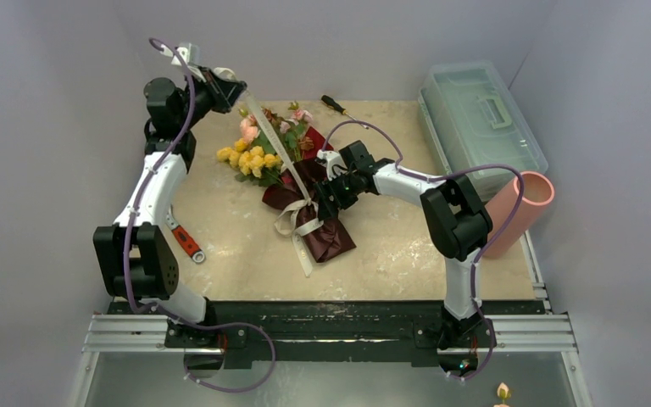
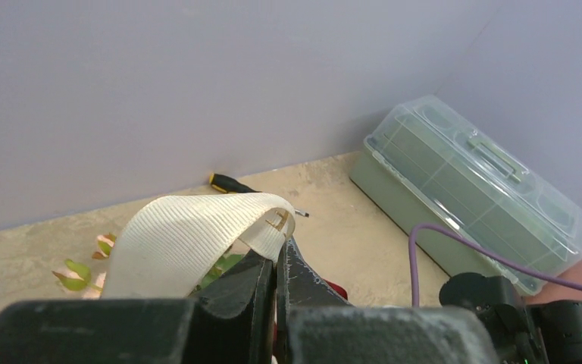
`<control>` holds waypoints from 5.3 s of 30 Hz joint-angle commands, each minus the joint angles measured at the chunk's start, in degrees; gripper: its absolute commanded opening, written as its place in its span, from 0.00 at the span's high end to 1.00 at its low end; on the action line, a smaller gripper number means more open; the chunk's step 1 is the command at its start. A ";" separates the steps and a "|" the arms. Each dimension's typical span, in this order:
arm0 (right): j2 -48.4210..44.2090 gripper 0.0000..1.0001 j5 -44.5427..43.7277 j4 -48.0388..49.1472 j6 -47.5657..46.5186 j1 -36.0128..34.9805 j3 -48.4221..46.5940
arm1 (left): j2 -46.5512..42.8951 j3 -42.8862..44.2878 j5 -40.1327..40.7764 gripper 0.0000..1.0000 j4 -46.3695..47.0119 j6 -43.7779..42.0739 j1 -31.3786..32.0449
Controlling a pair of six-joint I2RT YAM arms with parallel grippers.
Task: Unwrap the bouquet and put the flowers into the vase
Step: Untie the ribbon from the wrapping paper.
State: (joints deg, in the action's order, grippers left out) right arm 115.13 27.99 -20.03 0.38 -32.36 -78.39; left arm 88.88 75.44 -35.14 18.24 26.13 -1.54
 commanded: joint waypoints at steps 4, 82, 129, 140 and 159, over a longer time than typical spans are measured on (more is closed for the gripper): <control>0.35 0.30 -3.11 -1.57 -1.53 -0.15 1.31 | 3.11 10.72 0.91 1.00 0.94 1.98 -3.76; -22.59 1.00 1.63 -13.80 -5.62 7.32 -5.28 | 3.33 -2.19 7.85 1.00 -17.94 -22.45 -11.23; -29.20 0.76 -13.42 -28.35 -27.80 26.13 2.28 | -8.93 -10.99 -6.00 1.00 -50.07 -66.51 -27.90; -28.02 0.15 10.88 -28.16 -25.78 21.56 -0.53 | -17.77 -10.17 -22.75 0.00 -66.49 -89.37 -17.20; -0.96 0.23 23.51 -14.39 -22.51 7.84 -10.89 | -8.45 -27.54 3.63 0.00 -11.54 -56.57 29.47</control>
State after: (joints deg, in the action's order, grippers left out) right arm 113.45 48.45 -34.89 -20.73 -24.03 -85.84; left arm 78.78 48.82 -36.25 -2.92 -32.75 26.00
